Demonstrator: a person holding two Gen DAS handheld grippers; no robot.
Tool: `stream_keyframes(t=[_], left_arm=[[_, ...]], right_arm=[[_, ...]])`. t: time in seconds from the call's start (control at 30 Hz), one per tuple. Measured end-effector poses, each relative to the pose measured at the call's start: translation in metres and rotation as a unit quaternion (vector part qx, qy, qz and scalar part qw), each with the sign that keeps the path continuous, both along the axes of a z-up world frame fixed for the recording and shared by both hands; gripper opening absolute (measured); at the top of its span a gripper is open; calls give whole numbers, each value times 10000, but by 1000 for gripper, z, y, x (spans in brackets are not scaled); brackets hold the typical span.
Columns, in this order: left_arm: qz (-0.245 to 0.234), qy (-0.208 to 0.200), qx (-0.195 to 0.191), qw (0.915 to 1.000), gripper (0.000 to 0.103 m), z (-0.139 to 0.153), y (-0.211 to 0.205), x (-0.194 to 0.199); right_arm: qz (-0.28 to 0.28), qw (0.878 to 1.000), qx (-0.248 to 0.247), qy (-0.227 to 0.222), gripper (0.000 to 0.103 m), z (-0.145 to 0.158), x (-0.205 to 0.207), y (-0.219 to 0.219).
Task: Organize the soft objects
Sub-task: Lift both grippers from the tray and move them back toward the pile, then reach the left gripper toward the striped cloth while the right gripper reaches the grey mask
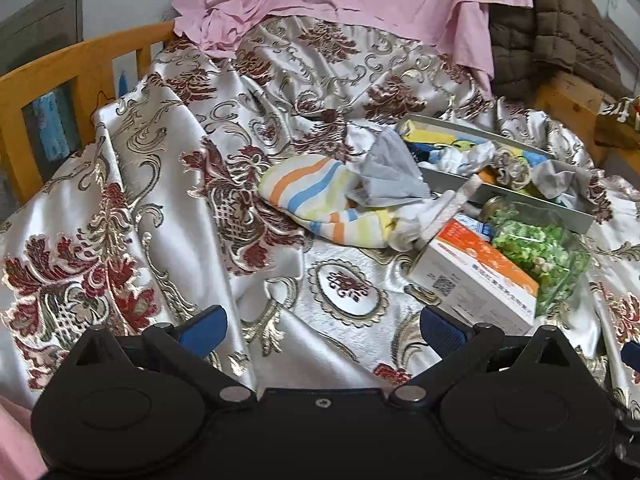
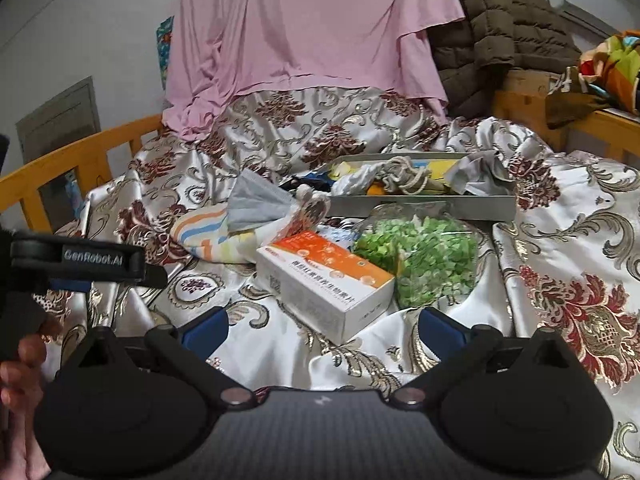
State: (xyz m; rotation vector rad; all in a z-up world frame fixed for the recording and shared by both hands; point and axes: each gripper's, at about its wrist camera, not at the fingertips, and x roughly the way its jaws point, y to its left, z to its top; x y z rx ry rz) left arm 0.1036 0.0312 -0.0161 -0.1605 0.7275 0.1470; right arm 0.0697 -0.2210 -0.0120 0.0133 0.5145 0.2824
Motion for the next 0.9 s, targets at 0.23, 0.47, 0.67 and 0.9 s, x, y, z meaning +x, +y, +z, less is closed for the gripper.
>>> stream_keyframes(t=[0.23,0.47,0.67,0.9], left_arm=[[-167,316,221,9991,102,5,10,16],[-753,493,406,9951,102,15,16,39],[-1226,360,658,9896,102,19,17,61],[-1353,344,660,9880,102,11,25,81]], right_arm=[[134,9999,-5,70,103,-2,4,3],[144,9999,-62,28,103,-3,4,5],[153,9997,-184,12,103,-6,7,9],[96,9994,-316,-74,103,-10,23,15]])
